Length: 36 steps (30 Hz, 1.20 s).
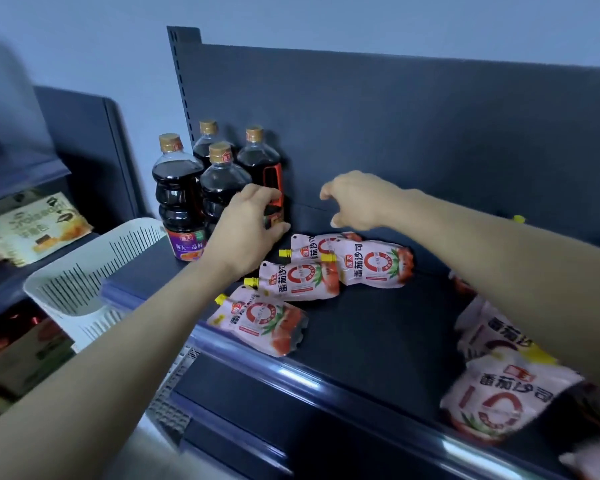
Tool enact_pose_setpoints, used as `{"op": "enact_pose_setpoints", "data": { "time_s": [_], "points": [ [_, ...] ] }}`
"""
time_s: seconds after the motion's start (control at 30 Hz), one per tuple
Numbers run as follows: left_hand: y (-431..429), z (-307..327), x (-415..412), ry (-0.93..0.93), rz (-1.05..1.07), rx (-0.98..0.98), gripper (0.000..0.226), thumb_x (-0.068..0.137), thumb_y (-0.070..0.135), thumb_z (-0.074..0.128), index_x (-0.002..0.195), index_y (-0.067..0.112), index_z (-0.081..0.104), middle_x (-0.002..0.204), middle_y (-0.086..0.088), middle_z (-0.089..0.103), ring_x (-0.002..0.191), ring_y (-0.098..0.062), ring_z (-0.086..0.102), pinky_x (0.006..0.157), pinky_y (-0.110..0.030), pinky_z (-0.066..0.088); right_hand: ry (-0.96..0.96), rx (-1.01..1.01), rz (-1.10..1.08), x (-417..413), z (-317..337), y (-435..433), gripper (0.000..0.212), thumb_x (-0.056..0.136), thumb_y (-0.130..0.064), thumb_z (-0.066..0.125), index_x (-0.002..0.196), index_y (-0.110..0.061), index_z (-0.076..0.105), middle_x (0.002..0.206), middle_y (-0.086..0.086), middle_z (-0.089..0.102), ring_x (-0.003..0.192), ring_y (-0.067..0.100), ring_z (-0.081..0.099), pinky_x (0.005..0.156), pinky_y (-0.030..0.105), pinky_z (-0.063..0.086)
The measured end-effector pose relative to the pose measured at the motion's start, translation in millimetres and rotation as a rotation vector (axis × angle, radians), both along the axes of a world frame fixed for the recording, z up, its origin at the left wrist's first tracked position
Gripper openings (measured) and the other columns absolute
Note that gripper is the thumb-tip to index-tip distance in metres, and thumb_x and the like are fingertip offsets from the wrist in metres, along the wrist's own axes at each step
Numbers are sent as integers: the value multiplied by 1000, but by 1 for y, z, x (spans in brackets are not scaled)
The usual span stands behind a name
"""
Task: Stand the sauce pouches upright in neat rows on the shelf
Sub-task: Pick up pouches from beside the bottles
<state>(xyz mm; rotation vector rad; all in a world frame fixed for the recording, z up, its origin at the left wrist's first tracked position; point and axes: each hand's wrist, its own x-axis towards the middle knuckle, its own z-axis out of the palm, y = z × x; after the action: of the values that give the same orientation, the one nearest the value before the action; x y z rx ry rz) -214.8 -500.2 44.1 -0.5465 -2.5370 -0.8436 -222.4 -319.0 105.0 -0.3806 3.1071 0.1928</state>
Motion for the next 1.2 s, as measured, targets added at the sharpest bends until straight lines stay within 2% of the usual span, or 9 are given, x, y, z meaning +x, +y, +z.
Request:
{"op": "enact_pose_setpoints", "data": {
  "time_s": [0.2,0.37,0.5,0.67,0.77,0.83,1.0,1.07,1.2],
  "points": [
    [3,-33,-23,-93,-53,-92,58,82,25,67,133,10,44,132,-9,47,122,-27,44,105,-39,37,-155,165,44,-34,-36,-2,63,88,-10,60,145,-22,37,140,9,48,123,32,49,96,44,48],
    [5,-46,-34,-170,-25,-109,59,81,24,67,134,9,43,132,-11,47,123,-29,43,105,-42,36,-275,272,96,-60,-64,11,69,86,-7,61,146,-29,35,145,5,42,126,30,45,84,36,45],
    [0,-60,-34,-249,38,-92,60,82,24,67,135,11,42,134,-9,46,125,-28,41,107,-42,35,-349,362,154,-81,-85,21,66,85,-10,64,143,-30,38,138,6,46,121,30,48,76,33,44],
    [-3,-79,-34,-335,137,-109,59,83,23,65,135,11,41,134,-11,46,123,-29,44,106,-42,36,-383,427,198,-101,-114,31,67,82,-16,69,141,-30,40,132,8,42,120,30,44,88,38,47],
    [-1,-90,-30,-369,181,-104,59,83,22,65,136,11,40,132,-11,47,120,-29,46,102,-42,39,-353,430,270,-110,-121,34,77,78,-18,74,142,-38,37,126,6,36,117,28,39,77,35,42],
    [1,-96,-28,-384,208,-110,58,83,22,65,135,11,40,131,-11,48,118,-29,47,101,-42,40,-336,432,356,-113,-122,36,71,75,-21,77,136,-38,44,120,5,36,111,26,40,76,35,41],
    [7,-104,-30,-458,249,-175,57,84,23,64,134,9,40,132,-13,46,117,-33,48,99,-45,42,-307,415,397,-113,-124,43,37,76,-21,75,109,-15,60,113,5,43,101,21,39,79,35,38],
    [9,-107,-34,-518,278,-225,59,83,26,65,134,9,40,132,-14,47,116,-34,50,98,-45,44,-304,401,377,-112,-119,47,26,77,-22,75,90,-13,55,101,4,50,93,19,37,76,33,33],
    [16,-110,-41,-653,387,-321,59,82,38,65,130,11,44,123,-14,56,107,-34,56,91,-45,49,-308,336,311,-109,-99,57,35,75,-23,76,69,-18,42,69,-5,46,80,23,47,77,35,36]
  ]
}}
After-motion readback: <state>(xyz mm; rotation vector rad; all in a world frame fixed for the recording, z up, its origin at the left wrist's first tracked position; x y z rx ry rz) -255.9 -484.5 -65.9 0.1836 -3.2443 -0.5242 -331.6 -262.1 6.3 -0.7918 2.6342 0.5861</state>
